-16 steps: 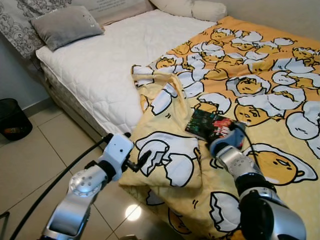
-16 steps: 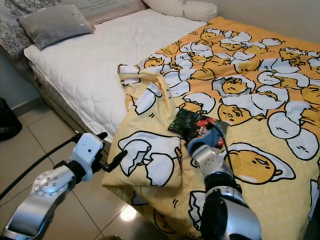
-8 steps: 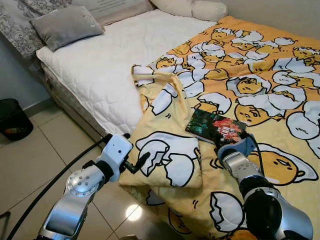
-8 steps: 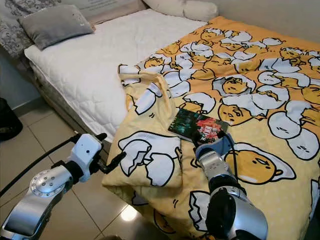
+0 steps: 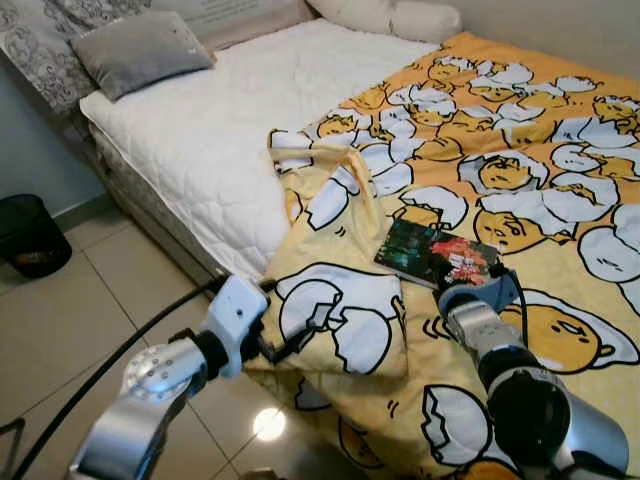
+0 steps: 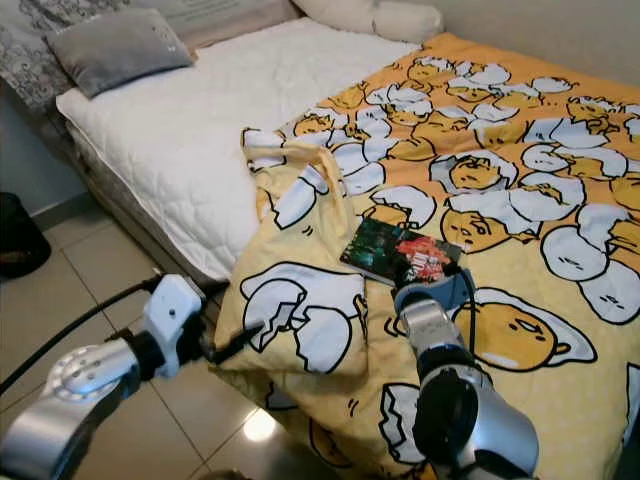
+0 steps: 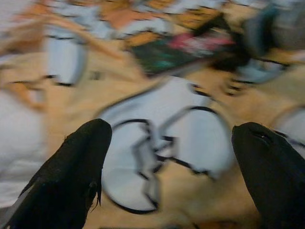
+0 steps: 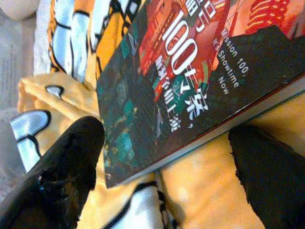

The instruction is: Clean up the room

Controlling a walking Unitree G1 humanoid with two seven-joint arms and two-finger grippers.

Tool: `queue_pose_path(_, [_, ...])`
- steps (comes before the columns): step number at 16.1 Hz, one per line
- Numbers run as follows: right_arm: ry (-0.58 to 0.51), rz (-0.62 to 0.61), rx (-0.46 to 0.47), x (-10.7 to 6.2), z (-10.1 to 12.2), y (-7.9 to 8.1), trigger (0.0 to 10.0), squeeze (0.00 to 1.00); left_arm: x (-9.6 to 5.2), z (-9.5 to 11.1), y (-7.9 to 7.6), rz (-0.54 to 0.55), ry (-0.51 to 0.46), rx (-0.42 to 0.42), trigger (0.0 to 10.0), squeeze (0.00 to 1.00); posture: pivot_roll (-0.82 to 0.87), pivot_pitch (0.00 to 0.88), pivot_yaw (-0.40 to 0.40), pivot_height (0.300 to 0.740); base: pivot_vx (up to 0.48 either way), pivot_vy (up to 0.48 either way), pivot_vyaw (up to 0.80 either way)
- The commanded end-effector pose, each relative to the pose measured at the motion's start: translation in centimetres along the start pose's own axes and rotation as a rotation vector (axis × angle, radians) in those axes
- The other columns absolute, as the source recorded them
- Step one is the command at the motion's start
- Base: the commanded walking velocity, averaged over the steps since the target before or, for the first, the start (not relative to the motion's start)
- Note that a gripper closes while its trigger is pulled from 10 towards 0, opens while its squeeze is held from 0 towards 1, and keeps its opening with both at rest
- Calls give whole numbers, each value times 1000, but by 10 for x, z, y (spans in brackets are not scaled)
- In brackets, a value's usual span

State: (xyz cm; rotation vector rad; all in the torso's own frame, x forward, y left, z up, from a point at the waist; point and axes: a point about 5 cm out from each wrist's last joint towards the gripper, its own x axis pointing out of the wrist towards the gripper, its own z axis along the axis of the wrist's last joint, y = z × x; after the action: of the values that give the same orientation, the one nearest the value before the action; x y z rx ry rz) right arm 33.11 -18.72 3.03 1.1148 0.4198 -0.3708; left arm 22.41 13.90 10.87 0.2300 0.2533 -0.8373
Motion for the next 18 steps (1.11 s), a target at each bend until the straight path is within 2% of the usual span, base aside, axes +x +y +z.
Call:
queue_pose_path(1, [-21, 16, 36, 1, 4, 7, 10000, 0, -3, 1, -5, -57, 18, -5, 10000, 1000, 148, 0, 58, 740, 0, 0, 0])
queue_pose_path(7, [-42, -3, 85, 1, 1, 3, 10000, 0, -17, -10, -7, -95, 76, -17, 10000, 1000, 182, 32, 80, 740, 0, 0, 0])
queue_pose_path(9, [-41, -74, 24, -1, -4, -10, 10000, 0, -24, -6, -14, -127, 86, -10, 10000, 1000, 200, 67, 91, 740, 0, 0, 0])
queue_pose_path(10, [-48, -88, -5, -2, -4, -11, 10000, 0, -28, -4, -16, -137, 88, -7, 10000, 1000, 203, 74, 93, 740, 0, 0, 0])
queue_pose_path(15, [-91, -76, -2, 0, 2, -3, 10000, 0, -37, 2, -22, -151, 104, -4, 10000, 1000, 226, 107, 87, 740, 0, 0, 0])
queue_pose_path(16, [-105, -75, 15, 0, 4, -2, 10000, 0, -38, 2, -23, -151, 105, -5, 10000, 1000, 226, 107, 87, 740, 0, 0, 0])
queue_pose_path(17, [-141, -33, 113, 0, 10, 4, 10000, 0, -39, 3, -25, -151, 107, -6, 10000, 1000, 229, 100, 84, 740, 0, 0, 0])
queue_pose_path(18, [-171, 2, 162, 1, 16, 10, 10000, 0, -40, 3, -27, -150, 108, -7, 10000, 1000, 229, 87, 82, 740, 0, 0, 0])
